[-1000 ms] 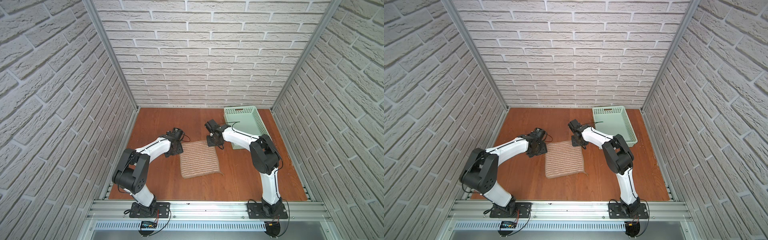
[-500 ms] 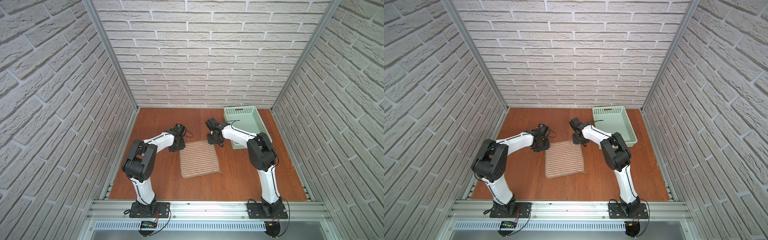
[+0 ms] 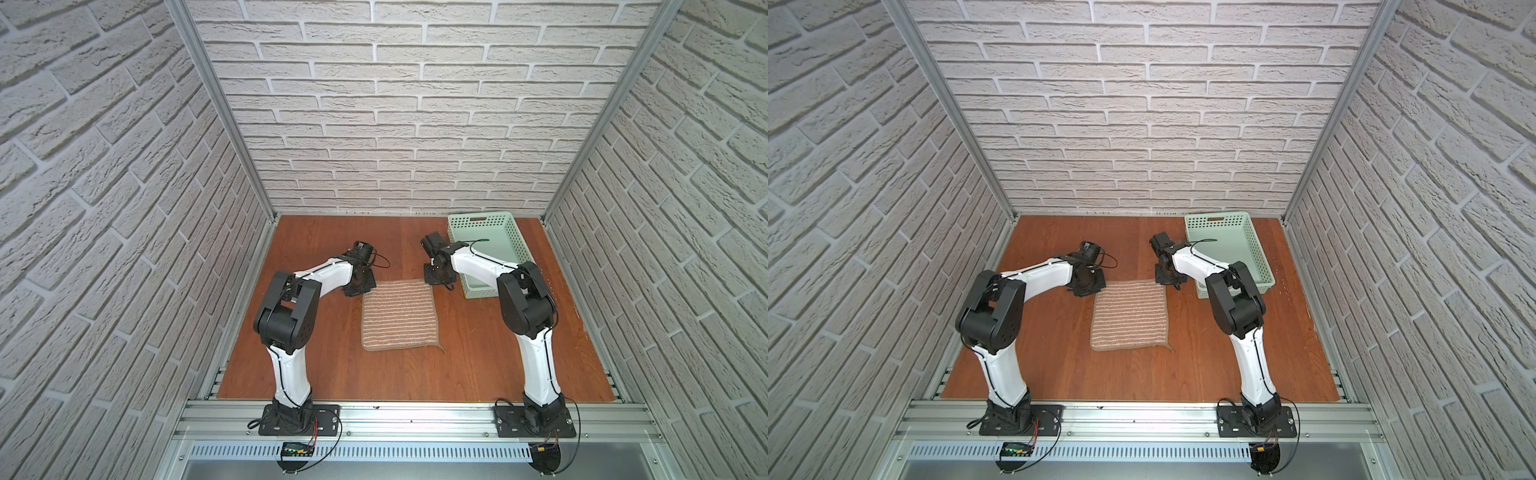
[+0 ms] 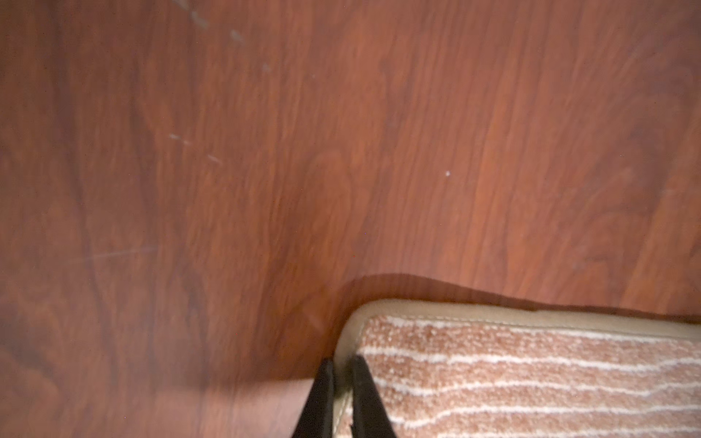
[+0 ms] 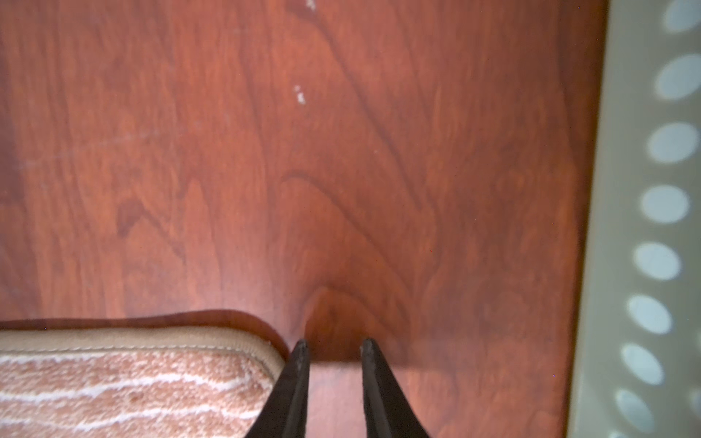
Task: Fold the square dishcloth
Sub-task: Fold the cleaning item at the center of the board.
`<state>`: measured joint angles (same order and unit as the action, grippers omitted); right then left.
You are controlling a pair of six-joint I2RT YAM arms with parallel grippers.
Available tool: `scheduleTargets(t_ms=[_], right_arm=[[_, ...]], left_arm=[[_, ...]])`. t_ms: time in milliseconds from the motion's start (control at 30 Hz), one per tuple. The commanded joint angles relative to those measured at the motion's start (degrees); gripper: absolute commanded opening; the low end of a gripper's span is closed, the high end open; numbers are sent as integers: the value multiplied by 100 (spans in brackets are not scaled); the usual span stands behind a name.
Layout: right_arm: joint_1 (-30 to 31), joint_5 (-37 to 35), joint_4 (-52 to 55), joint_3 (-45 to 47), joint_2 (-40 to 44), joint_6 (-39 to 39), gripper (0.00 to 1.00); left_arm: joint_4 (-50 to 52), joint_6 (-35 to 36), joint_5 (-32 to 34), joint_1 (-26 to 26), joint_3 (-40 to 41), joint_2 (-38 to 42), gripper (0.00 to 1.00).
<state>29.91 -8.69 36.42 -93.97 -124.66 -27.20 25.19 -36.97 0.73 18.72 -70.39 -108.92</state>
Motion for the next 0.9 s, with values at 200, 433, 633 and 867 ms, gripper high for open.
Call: scheduleTargets(t_ms=[200,433,633,867], right_arm=[[-245,153,76,142,285,133,26],[-223,699,-4,368,588,354,25],[-164,953,-33,432,623,529,26],[-81,1101,71,215,425,674,27]], left_arm=[[-203,-47,-21,-57,-274,-84,26],[-146,674,-94,-137,-323,97,30],[47,1283,-190,-235,-291,224,32],[212,1601,-550,-425,-376,41,33]])
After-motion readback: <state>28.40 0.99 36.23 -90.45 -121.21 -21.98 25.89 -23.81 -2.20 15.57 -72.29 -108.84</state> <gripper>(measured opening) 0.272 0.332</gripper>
